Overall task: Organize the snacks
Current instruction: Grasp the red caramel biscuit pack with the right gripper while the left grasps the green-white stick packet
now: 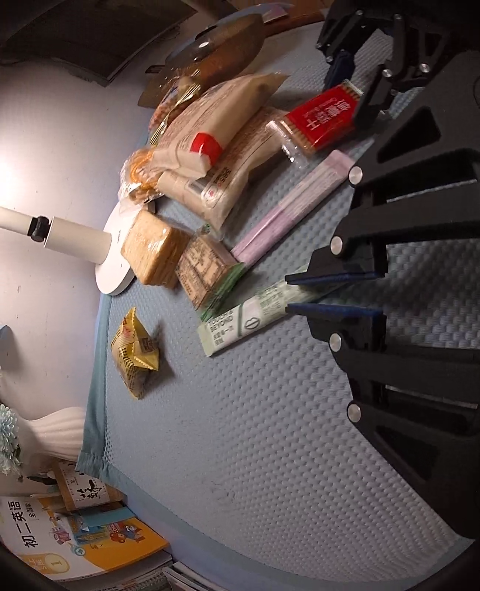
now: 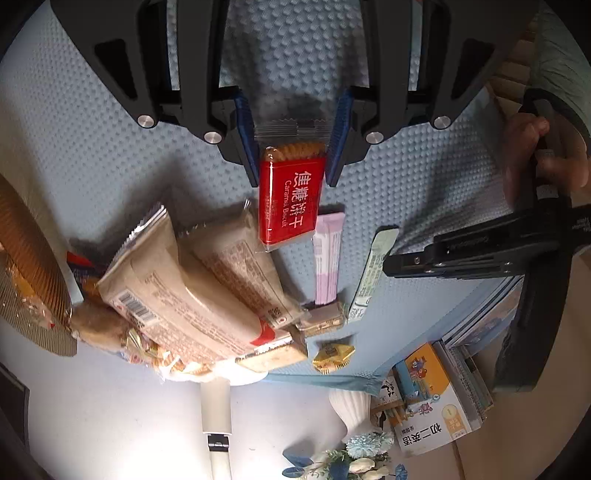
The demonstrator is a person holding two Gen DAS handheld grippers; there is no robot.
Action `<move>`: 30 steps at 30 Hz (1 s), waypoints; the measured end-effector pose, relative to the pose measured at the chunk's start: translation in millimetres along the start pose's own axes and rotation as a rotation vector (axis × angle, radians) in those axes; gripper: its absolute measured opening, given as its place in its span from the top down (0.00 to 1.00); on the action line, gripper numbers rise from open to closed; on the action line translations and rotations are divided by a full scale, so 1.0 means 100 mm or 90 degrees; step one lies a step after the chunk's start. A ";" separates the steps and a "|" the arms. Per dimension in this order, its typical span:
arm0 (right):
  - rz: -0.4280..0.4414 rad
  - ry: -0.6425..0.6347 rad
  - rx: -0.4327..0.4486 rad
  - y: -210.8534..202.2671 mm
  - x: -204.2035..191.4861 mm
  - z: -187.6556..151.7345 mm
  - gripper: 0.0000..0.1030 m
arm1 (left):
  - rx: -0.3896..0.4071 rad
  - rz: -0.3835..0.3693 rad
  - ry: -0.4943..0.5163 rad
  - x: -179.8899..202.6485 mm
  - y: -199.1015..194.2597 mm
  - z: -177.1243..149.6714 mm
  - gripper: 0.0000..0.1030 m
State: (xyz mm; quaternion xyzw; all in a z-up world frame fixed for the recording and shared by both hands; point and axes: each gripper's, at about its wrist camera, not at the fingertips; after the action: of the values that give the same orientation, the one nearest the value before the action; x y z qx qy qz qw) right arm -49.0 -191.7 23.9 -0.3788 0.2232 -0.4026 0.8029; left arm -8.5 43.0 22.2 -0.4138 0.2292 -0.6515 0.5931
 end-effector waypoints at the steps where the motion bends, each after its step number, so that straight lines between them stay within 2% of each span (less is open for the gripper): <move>1: 0.003 0.005 -0.010 -0.03 0.00 -0.03 0.66 | -0.006 -0.009 0.009 -0.01 -0.04 -0.05 0.92; 5: 0.009 0.017 -0.053 -0.13 -0.02 -0.15 0.66 | -0.050 -0.054 0.062 0.06 -0.18 -0.31 0.92; 8: -0.005 0.021 -0.073 -0.15 -0.04 -0.21 0.66 | -0.056 -0.057 0.101 0.15 -0.25 -0.43 0.89; 9: -0.005 0.023 -0.073 -0.15 -0.05 -0.22 0.65 | -0.048 -0.056 0.103 0.17 -0.27 -0.44 0.78; 10: -0.006 0.025 -0.073 -0.15 -0.05 -0.22 0.64 | -0.038 -0.053 0.097 0.17 -0.26 -0.42 0.58; 11: -0.008 0.027 -0.074 -0.15 -0.05 -0.23 0.64 | -0.022 -0.047 0.085 0.17 -0.27 -0.38 0.52; 12: -0.008 0.030 -0.073 -0.16 -0.05 -0.24 0.64 | -0.011 -0.042 0.070 0.15 -0.26 -0.32 0.50; 15: -0.006 0.036 -0.073 -0.15 -0.04 -0.25 0.62 | -0.003 -0.040 -0.001 0.06 -0.14 -0.10 0.52; 17: -0.004 0.042 -0.072 -0.14 -0.04 -0.24 0.58 | -0.013 -0.023 -0.023 0.05 0.00 0.01 0.52; 19: -0.007 0.043 -0.073 -0.13 -0.05 -0.23 0.55 | -0.028 0.006 -0.034 0.06 0.17 0.07 0.59; 23: -0.022 0.032 -0.073 -0.10 -0.09 -0.20 0.55 | 0.011 0.060 -0.020 0.12 0.23 0.08 0.76; 25: -0.038 0.019 -0.074 -0.09 -0.12 -0.20 0.63 | 0.020 0.057 -0.027 0.09 0.20 0.05 0.82; 27: -0.046 0.006 -0.073 -0.10 -0.15 -0.21 0.64 | 0.019 0.041 -0.035 0.04 0.13 0.02 0.84; 30: -0.027 0.009 -0.061 -0.16 -0.14 -0.23 0.65 | 0.014 0.003 -0.037 0.00 -0.03 -0.09 0.85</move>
State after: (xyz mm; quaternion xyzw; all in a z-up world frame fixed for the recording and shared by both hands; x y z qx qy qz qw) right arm -80.0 -195.9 23.3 -0.4184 0.2398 -0.4110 0.7736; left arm -17.8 42.2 19.1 -0.4253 0.2058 -0.6406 0.6053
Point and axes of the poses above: each gripper's, at about its wrist camera, not at the fingertips, and y roughly the way its jaws point, x to its right, z to its top, and after that the axes turned 11 degrees about -y, right-handed
